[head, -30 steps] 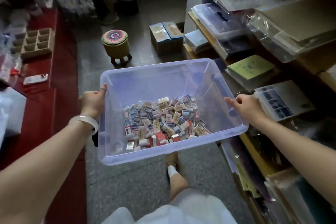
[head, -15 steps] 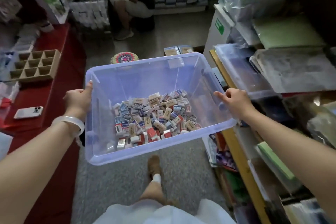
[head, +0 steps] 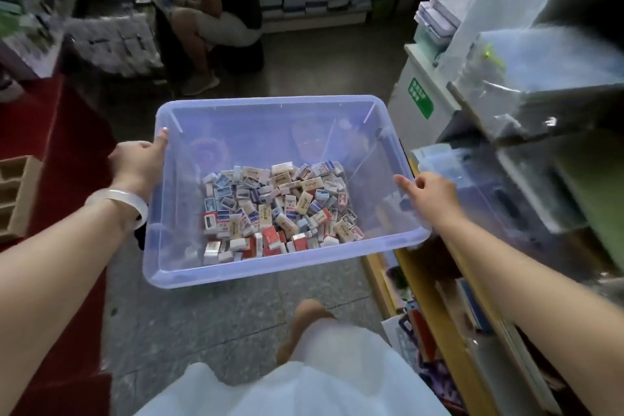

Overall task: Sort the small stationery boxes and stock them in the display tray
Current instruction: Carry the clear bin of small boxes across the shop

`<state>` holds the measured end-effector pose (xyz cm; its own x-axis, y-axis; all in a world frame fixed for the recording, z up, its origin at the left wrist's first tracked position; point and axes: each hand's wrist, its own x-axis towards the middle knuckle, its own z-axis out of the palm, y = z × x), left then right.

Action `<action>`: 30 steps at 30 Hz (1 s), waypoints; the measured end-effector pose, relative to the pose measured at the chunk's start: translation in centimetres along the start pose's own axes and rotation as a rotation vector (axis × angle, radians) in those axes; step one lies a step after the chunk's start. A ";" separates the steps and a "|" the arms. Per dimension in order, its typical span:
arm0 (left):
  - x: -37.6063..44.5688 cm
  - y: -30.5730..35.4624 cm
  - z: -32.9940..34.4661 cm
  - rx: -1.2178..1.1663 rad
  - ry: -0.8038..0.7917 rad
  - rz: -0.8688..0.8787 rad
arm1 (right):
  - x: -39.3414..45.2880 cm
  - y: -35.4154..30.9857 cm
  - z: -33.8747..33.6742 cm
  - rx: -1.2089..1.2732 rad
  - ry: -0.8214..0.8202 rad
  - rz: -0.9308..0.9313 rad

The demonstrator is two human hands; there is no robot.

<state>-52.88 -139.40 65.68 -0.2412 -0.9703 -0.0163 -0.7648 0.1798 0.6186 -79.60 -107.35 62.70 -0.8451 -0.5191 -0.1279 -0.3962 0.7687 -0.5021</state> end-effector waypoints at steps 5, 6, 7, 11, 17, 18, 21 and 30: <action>11.7 5.0 4.2 0.019 -0.018 0.001 | 10.3 -2.9 1.5 0.048 0.062 0.082; 14.3 6.4 5.3 0.025 -0.025 0.017 | 12.6 -3.3 1.9 0.064 0.077 0.091; 16.9 7.6 6.4 0.029 -0.034 0.032 | 15.0 -3.8 2.3 0.086 0.088 0.103; 26.4 12.8 10.6 0.071 -0.078 0.102 | 23.0 -5.4 3.6 0.111 0.087 0.191; 37.3 19.1 14.5 0.051 -0.074 0.177 | 32.9 -8.7 3.1 0.209 0.112 0.274; 39.2 20.6 15.3 0.037 -0.089 0.203 | 34.2 -8.9 3.0 0.229 0.122 0.285; 44.5 24.8 18.6 0.009 -0.153 0.285 | 37.2 -8.9 3.3 0.273 0.165 0.338; 56.9 35.4 35.2 0.106 -0.475 0.550 | 44.3 -9.6 9.9 0.342 0.340 0.751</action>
<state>-114.68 -182.56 58.99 -0.8211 -0.5654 -0.0788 -0.5069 0.6585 0.5563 -109.73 -141.42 53.35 -0.9209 0.2575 -0.2925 0.3878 0.6799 -0.6224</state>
